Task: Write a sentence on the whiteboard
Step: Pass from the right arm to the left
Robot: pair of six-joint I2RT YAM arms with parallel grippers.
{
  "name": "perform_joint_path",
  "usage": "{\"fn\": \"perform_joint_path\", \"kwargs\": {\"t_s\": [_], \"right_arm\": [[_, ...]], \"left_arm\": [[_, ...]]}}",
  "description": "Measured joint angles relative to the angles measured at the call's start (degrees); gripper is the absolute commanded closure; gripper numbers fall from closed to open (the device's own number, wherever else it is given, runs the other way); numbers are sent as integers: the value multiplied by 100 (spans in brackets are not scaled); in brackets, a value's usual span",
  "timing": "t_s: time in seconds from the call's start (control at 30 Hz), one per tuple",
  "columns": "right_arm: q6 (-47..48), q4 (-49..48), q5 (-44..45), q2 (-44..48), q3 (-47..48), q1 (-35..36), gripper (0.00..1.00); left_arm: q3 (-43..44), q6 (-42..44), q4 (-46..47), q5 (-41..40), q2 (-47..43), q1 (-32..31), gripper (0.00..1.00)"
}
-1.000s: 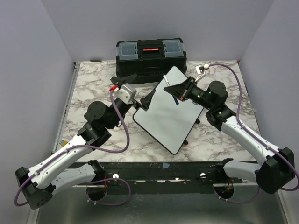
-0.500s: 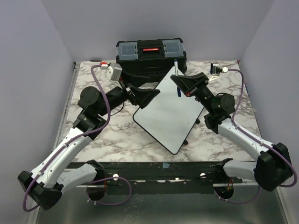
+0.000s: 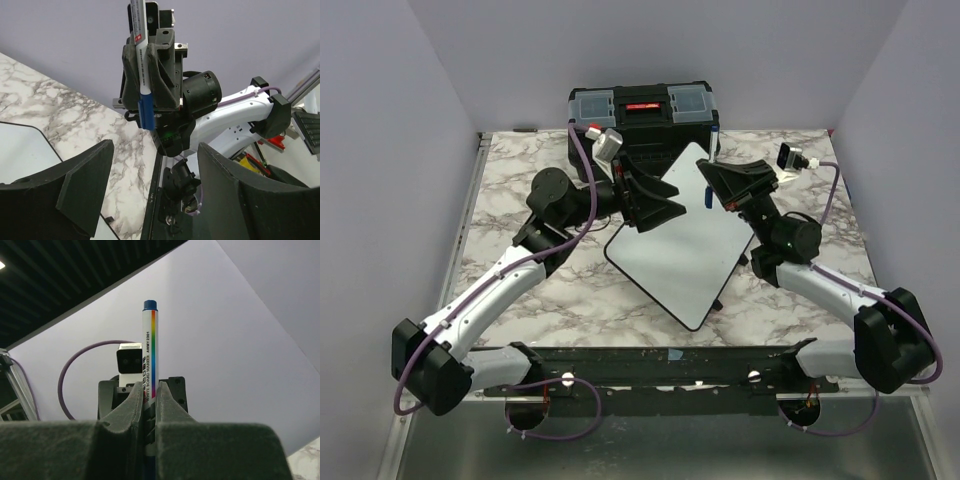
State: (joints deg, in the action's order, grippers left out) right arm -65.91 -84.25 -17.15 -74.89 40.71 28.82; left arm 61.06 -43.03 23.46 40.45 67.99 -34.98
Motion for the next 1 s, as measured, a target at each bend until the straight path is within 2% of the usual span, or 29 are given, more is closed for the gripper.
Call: {"fn": "perform_joint_path", "kwargs": {"t_s": [0.13,0.5,0.7,0.83,0.87,0.9,1.0], "right_arm": [[-63,-79,17,-2,0,0,99],[-566,-98,11,-227,142,0,99],[-673,-133,9,-234,144,31,99],[-673,-151,22,-232,144,44,99],[-673,-149,35,-232,144,44,99],[-673,-149,37,-232,144,44,99],[-675,-151,37,-232,144,46,99]], "left_arm": [[33,-39,133,61,155,-127,39],[551,72,-2,59,745,-393,44],[981,302,-273,-79,1010,-673,56],[1123,389,-461,-146,1158,-754,58],[1137,398,-509,-157,1178,-769,60],[1145,413,-573,-195,1196,-793,67],[1145,448,-647,-264,1215,-839,93]]}}
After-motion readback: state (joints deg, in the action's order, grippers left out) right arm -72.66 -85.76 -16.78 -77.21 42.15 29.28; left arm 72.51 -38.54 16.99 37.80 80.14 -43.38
